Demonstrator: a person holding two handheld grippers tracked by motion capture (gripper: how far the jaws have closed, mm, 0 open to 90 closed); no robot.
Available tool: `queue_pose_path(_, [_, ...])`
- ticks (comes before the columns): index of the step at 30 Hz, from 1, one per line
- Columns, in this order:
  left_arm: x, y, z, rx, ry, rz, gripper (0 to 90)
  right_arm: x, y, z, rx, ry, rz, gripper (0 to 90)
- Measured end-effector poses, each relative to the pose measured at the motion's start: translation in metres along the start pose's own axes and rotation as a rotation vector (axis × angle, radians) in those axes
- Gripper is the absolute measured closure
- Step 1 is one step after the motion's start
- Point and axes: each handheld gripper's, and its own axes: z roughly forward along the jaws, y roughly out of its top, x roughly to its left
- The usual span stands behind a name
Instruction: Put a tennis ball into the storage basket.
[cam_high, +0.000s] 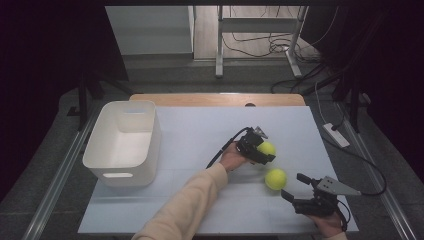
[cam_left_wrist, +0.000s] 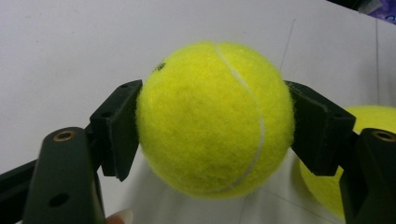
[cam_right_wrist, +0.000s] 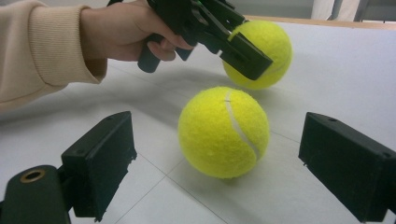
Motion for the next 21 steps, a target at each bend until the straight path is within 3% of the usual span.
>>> queue_pose_path(7, [-0.002, 0.000, -0.018, -0.022, 0.018, 0.013, 26.7, 0.000, 0.000, 0.000, 0.002, -0.005, -0.002, 10.5])
queue_pose_path(13, [-0.002, -0.005, -0.029, -0.058, 0.020, -0.013, 26.6, 0.000, 0.000, 0.001, 0.003, -0.003, -0.004, 10.5])
queue_pose_path(21, [-0.002, -0.014, -0.041, -0.078, 0.021, -0.014, 26.6, -0.001, 0.001, 0.003, -0.001, 0.000, -0.001, 10.5])
